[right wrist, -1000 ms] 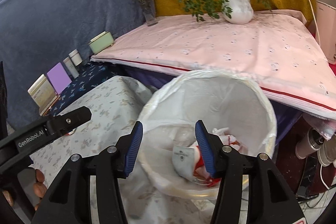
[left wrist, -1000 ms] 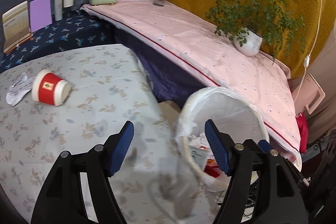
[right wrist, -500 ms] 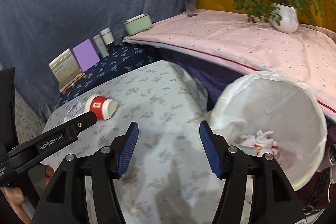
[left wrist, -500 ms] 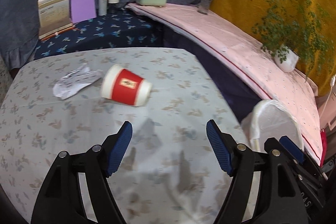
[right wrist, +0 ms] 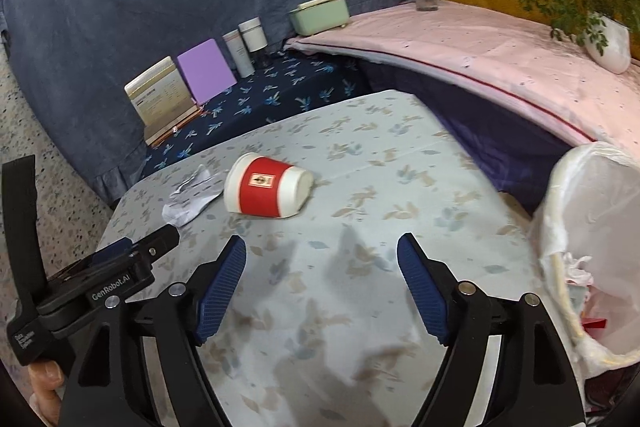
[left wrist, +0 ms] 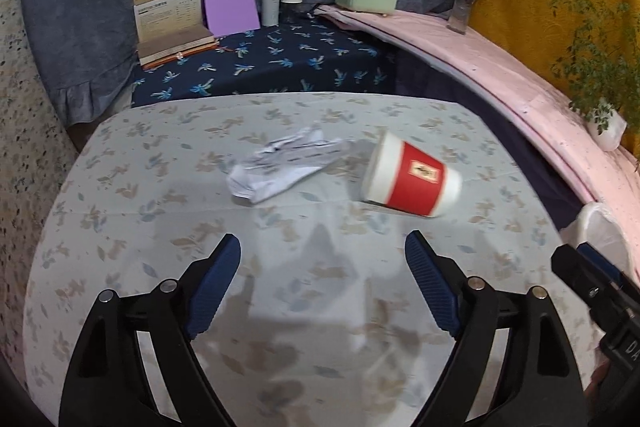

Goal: Collect trash
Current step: 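Grasp the crumpled white paper with the left tool while the right tool grasps the second paper cup, then carry the paper and cup over the wastebasket and open both tools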

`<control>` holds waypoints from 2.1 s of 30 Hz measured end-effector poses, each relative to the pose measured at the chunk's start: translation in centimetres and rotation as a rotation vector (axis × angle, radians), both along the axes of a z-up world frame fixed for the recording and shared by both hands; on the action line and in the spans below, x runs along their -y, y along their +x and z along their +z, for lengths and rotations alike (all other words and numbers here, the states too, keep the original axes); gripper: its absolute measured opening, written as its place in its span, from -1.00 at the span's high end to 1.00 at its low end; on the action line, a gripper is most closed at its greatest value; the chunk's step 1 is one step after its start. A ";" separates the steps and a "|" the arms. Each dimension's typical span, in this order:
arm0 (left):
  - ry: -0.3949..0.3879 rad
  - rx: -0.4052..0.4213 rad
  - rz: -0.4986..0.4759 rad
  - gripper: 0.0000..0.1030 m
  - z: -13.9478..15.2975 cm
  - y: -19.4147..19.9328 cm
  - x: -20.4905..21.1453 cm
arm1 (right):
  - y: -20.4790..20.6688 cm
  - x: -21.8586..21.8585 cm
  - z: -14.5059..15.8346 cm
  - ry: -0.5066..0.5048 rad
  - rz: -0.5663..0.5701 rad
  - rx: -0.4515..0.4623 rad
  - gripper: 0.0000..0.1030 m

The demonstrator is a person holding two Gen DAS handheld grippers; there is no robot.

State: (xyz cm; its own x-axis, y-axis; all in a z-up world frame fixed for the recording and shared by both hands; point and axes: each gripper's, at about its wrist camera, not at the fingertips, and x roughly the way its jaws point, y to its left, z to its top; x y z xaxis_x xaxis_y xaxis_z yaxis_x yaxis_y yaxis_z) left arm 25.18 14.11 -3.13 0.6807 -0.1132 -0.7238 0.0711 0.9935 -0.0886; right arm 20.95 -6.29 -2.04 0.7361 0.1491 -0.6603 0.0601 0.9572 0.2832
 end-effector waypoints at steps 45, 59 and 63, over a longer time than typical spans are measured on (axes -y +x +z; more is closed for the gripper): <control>-0.086 -0.108 -0.333 0.77 -4.4 6.3 4.5 | 10.3 -3.1 -4.1 -0.042 -0.028 -0.072 -0.64; -0.095 -0.130 -0.378 0.79 -4.4 3.2 7.9 | 8.8 0.7 -5.5 -0.060 -0.074 -0.118 -0.65; -0.105 -0.137 -0.370 0.70 -4.3 3.3 7.9 | 8.6 1.4 -5.6 -0.059 -0.074 -0.112 -0.64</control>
